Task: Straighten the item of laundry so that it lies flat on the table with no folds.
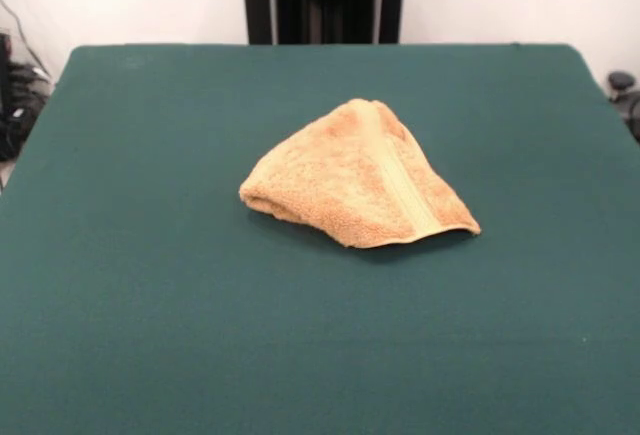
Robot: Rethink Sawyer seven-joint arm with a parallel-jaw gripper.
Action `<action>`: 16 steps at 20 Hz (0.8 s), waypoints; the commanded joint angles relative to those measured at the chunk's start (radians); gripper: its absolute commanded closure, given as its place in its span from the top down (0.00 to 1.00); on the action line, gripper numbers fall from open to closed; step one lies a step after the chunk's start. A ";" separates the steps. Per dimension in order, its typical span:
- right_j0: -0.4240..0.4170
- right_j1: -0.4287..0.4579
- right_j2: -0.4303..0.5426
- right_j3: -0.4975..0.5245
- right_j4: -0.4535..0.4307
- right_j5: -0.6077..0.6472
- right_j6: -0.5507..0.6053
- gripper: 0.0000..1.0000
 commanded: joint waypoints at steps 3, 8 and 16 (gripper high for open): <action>-0.010 0.195 0.076 -0.162 0.011 0.004 0.152 1.00; -0.012 0.301 0.076 -0.203 0.005 -0.114 0.167 1.00; -0.039 0.453 0.105 -0.263 -0.017 -0.308 0.135 1.00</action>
